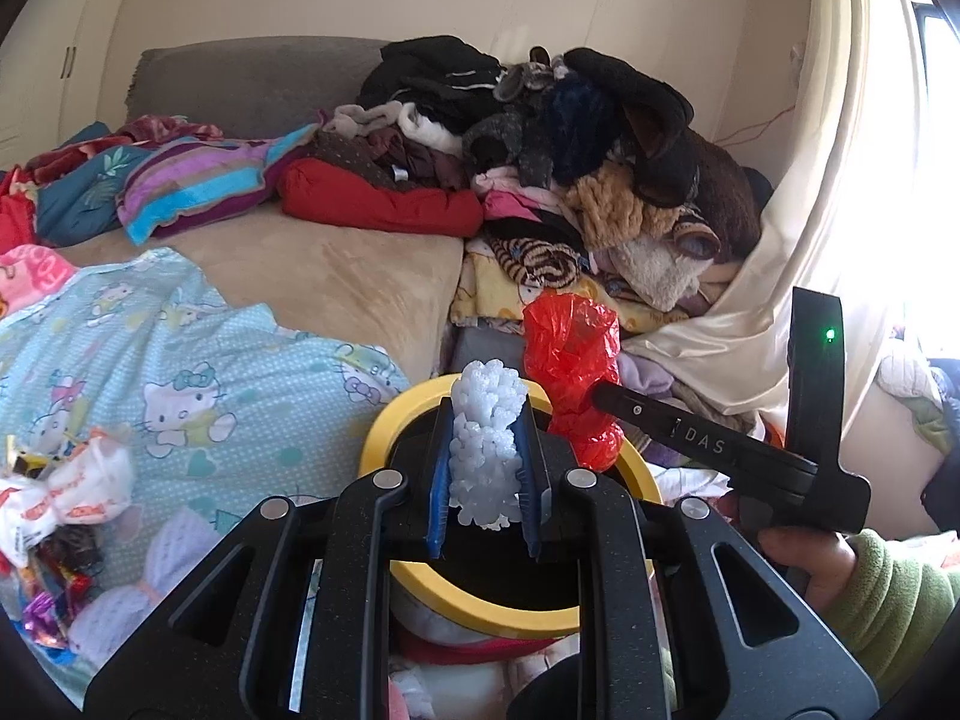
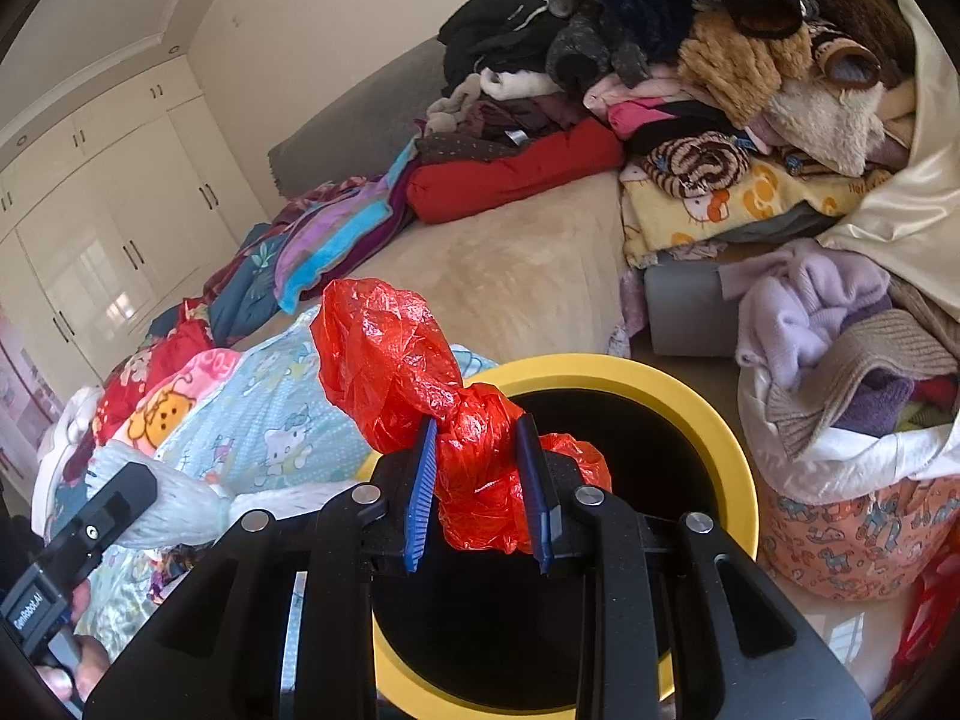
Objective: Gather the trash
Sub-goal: 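Open both tools to drop the bag and mesh into the bin, then move both tools back over the remaining trash on the blanket, then grasp the white plastic bag with the left tool while the right tool grasps clear plastic, then carry the white bag and clear plastic in both tools over the bin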
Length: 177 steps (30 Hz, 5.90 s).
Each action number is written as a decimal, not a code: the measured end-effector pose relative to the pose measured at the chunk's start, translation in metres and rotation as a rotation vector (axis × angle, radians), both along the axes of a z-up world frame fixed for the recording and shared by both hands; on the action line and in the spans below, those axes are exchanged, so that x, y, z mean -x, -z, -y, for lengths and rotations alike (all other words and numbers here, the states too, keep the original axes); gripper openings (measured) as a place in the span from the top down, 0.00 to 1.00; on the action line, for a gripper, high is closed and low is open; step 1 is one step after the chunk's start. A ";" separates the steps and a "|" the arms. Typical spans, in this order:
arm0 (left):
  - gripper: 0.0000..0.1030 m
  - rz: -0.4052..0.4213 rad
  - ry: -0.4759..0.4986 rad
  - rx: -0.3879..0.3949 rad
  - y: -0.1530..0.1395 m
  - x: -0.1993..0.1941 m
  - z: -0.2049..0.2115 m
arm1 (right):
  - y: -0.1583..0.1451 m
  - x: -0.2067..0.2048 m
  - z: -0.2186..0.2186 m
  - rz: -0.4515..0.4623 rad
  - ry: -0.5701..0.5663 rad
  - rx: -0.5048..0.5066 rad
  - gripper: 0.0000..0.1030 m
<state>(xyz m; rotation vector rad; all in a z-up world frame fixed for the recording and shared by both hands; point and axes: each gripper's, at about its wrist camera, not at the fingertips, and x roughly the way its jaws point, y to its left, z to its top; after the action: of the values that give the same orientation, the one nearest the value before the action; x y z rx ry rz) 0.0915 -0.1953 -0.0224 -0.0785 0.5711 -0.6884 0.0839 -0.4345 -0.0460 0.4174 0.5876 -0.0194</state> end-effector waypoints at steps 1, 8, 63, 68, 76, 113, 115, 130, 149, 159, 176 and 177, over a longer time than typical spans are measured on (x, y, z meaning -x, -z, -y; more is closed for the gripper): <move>0.87 -0.003 0.003 -0.002 0.001 -0.001 0.002 | 0.001 0.000 0.002 -0.003 0.004 -0.001 0.75; 0.87 -0.037 0.023 -0.026 0.019 -0.010 0.020 | 0.009 -0.001 0.012 -0.024 0.029 -0.015 0.71; 0.11 0.054 -0.397 0.029 -0.010 0.013 -0.142 | -0.025 0.007 -0.125 0.059 -0.174 0.141 0.22; 0.11 0.049 -0.441 0.038 -0.008 0.012 -0.158 | -0.026 0.006 -0.147 0.066 -0.208 0.148 0.21; 0.11 0.042 -0.506 0.050 -0.005 0.008 -0.184 | -0.025 0.003 -0.186 0.066 -0.271 0.159 0.19; 0.12 -0.135 -0.679 0.092 0.056 -0.032 -0.270 | 0.060 -0.077 -0.267 -0.224 -0.271 0.130 0.17; 0.17 -0.156 -0.681 0.097 0.060 -0.037 -0.272 | 0.066 -0.084 -0.267 -0.247 -0.265 0.099 0.17; 0.84 -0.220 -0.663 0.077 0.074 -0.046 -0.264 | 0.070 -0.079 -0.269 -0.240 -0.339 0.010 0.73; 0.87 -0.057 -0.645 0.122 0.011 -0.019 -0.258 | 0.029 -0.057 -0.257 -0.102 -0.351 0.035 0.74; 0.87 -0.026 -0.618 0.120 -0.006 -0.011 -0.249 | 0.006 -0.050 -0.237 -0.047 -0.317 0.048 0.75; 0.87 0.019 -0.535 0.072 -0.024 -0.005 -0.206 | -0.015 -0.039 -0.165 -0.003 -0.157 0.033 0.75; 0.87 0.020 -0.530 0.070 -0.025 -0.005 -0.203 | -0.016 -0.039 -0.161 0.000 -0.149 0.035 0.75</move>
<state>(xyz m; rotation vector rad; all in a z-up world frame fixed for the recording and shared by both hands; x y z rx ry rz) 0.0965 0.0081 0.0021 -0.2776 0.4784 -0.1928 0.1227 -0.2731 -0.0298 0.3389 0.6158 0.1129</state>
